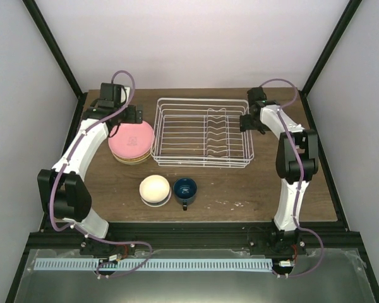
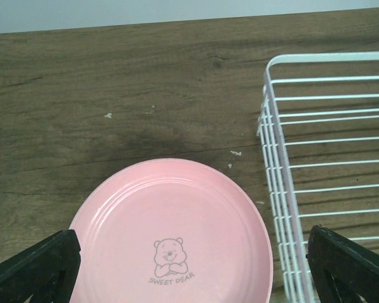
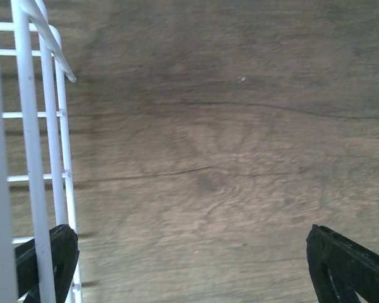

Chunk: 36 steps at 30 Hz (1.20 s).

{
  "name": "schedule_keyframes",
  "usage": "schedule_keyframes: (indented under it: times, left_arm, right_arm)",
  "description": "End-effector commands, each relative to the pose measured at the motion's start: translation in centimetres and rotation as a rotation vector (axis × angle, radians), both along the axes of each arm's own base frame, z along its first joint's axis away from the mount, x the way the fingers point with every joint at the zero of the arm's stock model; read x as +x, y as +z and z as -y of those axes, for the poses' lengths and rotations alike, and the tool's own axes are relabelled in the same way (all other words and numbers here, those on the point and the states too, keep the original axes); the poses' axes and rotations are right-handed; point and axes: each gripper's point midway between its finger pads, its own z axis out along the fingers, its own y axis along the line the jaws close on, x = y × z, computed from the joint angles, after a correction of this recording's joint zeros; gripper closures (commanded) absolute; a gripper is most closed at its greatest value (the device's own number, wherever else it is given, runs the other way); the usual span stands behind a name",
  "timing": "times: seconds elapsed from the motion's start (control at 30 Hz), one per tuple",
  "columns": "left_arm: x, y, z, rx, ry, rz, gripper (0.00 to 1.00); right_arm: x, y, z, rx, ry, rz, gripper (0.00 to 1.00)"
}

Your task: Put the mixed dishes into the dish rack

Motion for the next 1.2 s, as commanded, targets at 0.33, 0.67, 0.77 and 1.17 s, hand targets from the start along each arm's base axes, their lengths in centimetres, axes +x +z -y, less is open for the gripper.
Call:
schedule_keyframes:
  times: [0.33, 0.67, 0.77, 1.17]
  left_arm:
    - [0.4, -1.6, 0.5, -0.004, -0.028, -0.053, 0.00]
    - [0.6, -2.1, 0.6, -0.018, -0.025, -0.070, 0.00]
    - [0.6, -2.2, 0.7, -0.017, -0.026, -0.075, 0.00]
    - [1.4, -2.6, 1.2, -0.039, -0.034, -0.077, 0.00]
  right_arm:
    - [3.1, 1.2, 13.1, -0.092, -0.178, 0.044, 0.00]
    - [3.2, 1.3, 21.9, -0.130, -0.264, 0.087, 0.00]
    - [3.9, 1.7, 22.8, -0.143, -0.259, 0.113, 0.00]
    - [5.2, 1.8, 21.2, -0.059, -0.180, 0.164, 0.00]
